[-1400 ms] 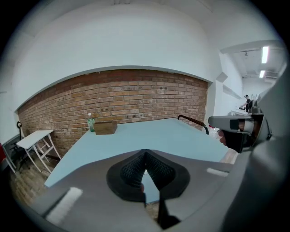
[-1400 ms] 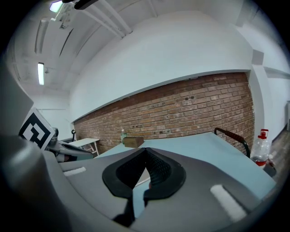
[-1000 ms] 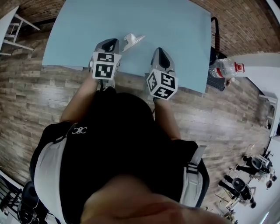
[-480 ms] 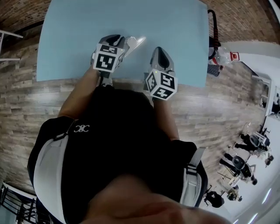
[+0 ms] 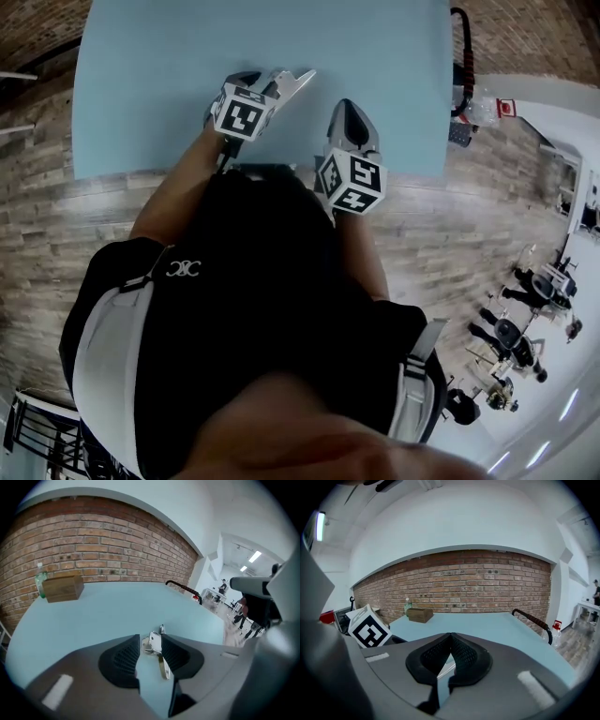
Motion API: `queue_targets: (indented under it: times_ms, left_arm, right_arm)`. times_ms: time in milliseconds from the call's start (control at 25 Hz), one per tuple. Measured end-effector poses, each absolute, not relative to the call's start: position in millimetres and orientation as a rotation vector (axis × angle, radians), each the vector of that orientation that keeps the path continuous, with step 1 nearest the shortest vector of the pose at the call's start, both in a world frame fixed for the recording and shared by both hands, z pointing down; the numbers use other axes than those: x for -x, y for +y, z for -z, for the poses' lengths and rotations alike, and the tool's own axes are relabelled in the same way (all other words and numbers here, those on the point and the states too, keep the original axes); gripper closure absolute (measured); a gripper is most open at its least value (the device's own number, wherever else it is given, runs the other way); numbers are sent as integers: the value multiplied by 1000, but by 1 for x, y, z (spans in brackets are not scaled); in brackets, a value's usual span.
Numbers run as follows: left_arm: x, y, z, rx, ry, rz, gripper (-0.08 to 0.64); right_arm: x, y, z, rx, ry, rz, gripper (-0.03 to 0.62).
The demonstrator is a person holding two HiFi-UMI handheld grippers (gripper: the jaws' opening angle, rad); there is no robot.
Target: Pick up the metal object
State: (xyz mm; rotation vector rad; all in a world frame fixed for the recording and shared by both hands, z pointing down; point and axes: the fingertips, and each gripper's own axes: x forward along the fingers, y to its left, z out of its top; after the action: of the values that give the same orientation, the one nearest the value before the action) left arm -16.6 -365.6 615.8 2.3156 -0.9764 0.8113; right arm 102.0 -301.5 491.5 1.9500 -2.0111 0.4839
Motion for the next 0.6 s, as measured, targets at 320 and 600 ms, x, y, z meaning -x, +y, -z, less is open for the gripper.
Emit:
queue_targets:
  times_ms: [320,600]
  left_arm:
    - [-16,-374,-655,-2278,-951,-882,417]
    - [-24,-391,-671,-2220,-974,-932,402]
  right_arm:
    - [-134,-304,-498,-1925,-2000,-507,578]
    - [-163,-301,-504,-1968,-1964,-544,578]
